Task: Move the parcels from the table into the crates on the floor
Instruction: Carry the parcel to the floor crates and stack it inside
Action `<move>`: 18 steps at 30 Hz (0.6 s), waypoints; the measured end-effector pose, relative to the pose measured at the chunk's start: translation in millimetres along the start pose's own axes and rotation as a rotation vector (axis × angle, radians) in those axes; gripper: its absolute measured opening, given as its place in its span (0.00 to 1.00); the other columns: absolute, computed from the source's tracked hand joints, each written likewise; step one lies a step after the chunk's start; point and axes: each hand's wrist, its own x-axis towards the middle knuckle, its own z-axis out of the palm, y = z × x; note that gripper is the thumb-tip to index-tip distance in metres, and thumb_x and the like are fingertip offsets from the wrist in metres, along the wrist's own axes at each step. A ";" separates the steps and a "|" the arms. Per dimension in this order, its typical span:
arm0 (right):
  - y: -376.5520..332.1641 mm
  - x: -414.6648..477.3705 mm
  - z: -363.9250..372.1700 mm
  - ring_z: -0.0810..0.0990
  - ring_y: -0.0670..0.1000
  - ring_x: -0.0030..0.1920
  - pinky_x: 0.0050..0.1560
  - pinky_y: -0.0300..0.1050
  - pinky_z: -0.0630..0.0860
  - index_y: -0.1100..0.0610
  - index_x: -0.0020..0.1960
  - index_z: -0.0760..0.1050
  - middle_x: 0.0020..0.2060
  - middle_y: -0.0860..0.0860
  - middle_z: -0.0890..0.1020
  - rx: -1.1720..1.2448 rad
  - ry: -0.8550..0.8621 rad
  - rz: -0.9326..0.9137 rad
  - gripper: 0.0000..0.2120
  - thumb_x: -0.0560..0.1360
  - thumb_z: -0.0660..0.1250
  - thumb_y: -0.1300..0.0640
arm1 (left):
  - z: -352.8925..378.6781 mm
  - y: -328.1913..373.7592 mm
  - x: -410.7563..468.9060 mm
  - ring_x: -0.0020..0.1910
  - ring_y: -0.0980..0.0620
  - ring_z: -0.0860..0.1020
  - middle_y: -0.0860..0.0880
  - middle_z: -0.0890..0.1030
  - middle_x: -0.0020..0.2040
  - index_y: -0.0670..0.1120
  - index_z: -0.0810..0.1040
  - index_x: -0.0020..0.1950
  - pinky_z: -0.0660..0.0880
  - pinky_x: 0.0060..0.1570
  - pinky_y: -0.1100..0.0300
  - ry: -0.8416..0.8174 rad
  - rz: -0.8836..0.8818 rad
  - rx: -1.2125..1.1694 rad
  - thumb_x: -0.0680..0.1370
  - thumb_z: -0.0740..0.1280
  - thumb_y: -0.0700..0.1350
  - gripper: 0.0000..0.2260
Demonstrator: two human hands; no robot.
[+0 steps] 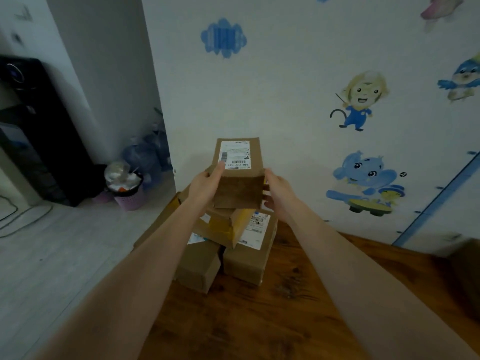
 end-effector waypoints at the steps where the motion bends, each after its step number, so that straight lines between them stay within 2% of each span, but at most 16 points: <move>1: 1.3 -0.8 -0.9 0.74 0.54 0.57 0.52 0.48 0.72 0.56 0.64 0.69 0.59 0.56 0.76 0.006 0.014 -0.001 0.20 0.80 0.55 0.44 | 1.3 -1.0 -1.5 0.60 0.47 0.72 0.45 0.74 0.64 0.42 0.67 0.71 0.67 0.55 0.56 -0.007 -0.004 0.005 0.79 0.58 0.60 0.28; 3: 5.1 -3.5 -3.1 0.76 0.54 0.56 0.56 0.50 0.75 0.55 0.65 0.70 0.58 0.55 0.77 0.011 0.024 -0.006 0.18 0.80 0.57 0.46 | 4.2 -3.5 -2.4 0.55 0.50 0.72 0.45 0.74 0.64 0.43 0.66 0.71 0.69 0.53 0.57 -0.013 -0.001 -0.015 0.79 0.61 0.57 0.26; 7: 13.6 -14.6 -11.9 0.75 0.54 0.59 0.62 0.55 0.74 0.57 0.68 0.70 0.59 0.54 0.77 0.069 0.075 -0.019 0.18 0.80 0.60 0.51 | 14.0 -1.3 -9.2 0.54 0.49 0.75 0.47 0.76 0.60 0.43 0.65 0.69 0.75 0.51 0.54 -0.053 -0.018 -0.108 0.74 0.68 0.55 0.29; 9: 16.3 -22.3 -20.1 0.77 0.52 0.55 0.57 0.52 0.76 0.58 0.65 0.70 0.56 0.53 0.78 0.091 0.088 -0.033 0.17 0.79 0.62 0.52 | 21.8 -1.1 -17.2 0.52 0.51 0.76 0.49 0.76 0.55 0.42 0.66 0.65 0.75 0.46 0.58 -0.060 -0.003 -0.124 0.74 0.71 0.53 0.27; 11: 20.9 -29.8 -28.3 0.78 0.50 0.50 0.46 0.46 0.78 0.58 0.63 0.70 0.52 0.53 0.78 0.090 0.103 -0.048 0.17 0.77 0.66 0.52 | 29.8 -0.7 -26.5 0.49 0.53 0.76 0.51 0.77 0.49 0.43 0.69 0.59 0.74 0.41 0.63 -0.078 0.037 -0.110 0.74 0.72 0.50 0.20; 13: 27.8 -37.4 -36.9 0.79 0.51 0.51 0.44 0.46 0.79 0.60 0.65 0.69 0.54 0.54 0.79 0.060 0.148 -0.058 0.24 0.74 0.70 0.50 | 36.7 -1.1 -33.9 0.49 0.52 0.78 0.49 0.79 0.53 0.41 0.71 0.61 0.74 0.39 0.64 -0.113 0.067 -0.088 0.73 0.72 0.50 0.22; 15: 34.1 -44.9 -47.5 0.79 0.53 0.53 0.50 0.51 0.80 0.59 0.66 0.69 0.56 0.54 0.79 0.024 0.192 -0.057 0.28 0.72 0.72 0.49 | 43.9 -1.1 -42.3 0.52 0.51 0.77 0.47 0.77 0.58 0.41 0.69 0.65 0.73 0.40 0.62 -0.137 0.083 -0.035 0.72 0.73 0.51 0.26; 18: 38.0 -60.4 -68.9 0.79 0.52 0.51 0.51 0.49 0.79 0.59 0.64 0.71 0.54 0.52 0.79 0.018 0.186 -0.094 0.22 0.73 0.71 0.55 | 57.4 1.6 -59.5 0.55 0.50 0.76 0.47 0.75 0.60 0.41 0.67 0.69 0.73 0.45 0.60 -0.196 0.096 0.028 0.73 0.72 0.52 0.29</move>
